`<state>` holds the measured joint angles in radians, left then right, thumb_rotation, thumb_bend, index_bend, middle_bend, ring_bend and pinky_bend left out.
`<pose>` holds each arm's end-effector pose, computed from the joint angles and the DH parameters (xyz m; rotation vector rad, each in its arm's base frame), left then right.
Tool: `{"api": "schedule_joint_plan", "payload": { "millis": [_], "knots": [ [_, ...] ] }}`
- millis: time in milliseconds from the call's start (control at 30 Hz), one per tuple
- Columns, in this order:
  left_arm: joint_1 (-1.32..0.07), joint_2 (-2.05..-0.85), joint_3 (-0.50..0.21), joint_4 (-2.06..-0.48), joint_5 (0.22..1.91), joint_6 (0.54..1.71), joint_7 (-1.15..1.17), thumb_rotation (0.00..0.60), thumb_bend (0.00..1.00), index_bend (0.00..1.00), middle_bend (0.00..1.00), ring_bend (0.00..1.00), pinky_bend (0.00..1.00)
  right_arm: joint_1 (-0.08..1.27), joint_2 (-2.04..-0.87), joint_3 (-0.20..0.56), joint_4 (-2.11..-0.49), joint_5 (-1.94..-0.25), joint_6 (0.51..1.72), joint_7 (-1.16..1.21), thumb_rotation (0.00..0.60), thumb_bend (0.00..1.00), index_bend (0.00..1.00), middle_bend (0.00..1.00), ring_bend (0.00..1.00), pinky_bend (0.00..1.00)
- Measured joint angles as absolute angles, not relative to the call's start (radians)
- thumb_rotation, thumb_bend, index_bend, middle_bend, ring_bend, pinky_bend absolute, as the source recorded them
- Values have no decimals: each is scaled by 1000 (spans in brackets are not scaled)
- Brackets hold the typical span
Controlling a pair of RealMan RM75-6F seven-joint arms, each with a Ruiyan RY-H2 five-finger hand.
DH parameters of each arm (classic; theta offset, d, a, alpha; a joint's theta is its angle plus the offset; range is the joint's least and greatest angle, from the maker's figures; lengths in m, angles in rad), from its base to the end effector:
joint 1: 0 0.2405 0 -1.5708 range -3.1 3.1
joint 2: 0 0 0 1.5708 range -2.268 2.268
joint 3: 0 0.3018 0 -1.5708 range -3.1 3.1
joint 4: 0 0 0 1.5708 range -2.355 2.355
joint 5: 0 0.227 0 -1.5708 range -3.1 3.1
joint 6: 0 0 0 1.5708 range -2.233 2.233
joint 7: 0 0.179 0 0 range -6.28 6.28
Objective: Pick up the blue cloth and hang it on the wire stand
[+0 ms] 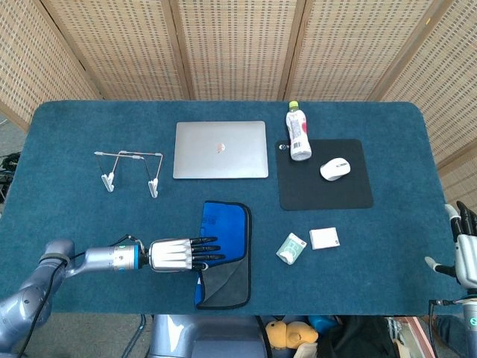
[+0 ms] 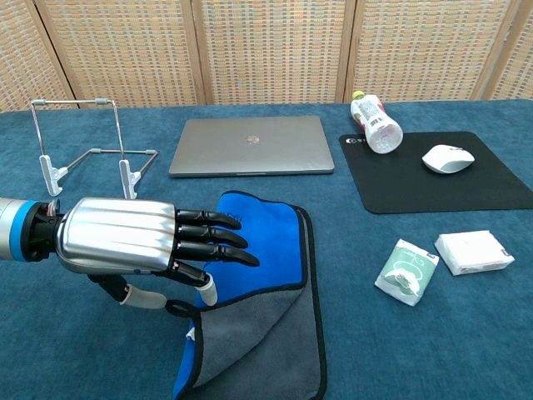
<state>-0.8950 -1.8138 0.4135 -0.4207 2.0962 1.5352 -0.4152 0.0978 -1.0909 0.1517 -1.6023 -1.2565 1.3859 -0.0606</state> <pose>-0.2015 0.3641 -0.0924 -2.7832 0.1233 -1.1150 -0.3943 -0.2446 0.1943 1.2020 -0.9358 0.7526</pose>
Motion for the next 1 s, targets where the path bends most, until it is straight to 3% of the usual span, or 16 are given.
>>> {"api": "schedule_joint_plan", "payload": {
  "millis": [767, 1000],
  "knots": [
    [-854, -1828, 424, -378, 2084, 1544, -438, 600, 378, 347, 0, 0, 0, 100, -1095, 148, -1603, -1259, 1383, -71, 600, 0, 0, 0, 0, 0],
    [-859, -1841, 425, -375, 2084, 1537, -438, 600, 503, 467, 0, 0, 0, 99, -1093, 150, -1602, -1257, 1384, -67, 600, 0, 0, 0, 0, 0]
  ]
}}
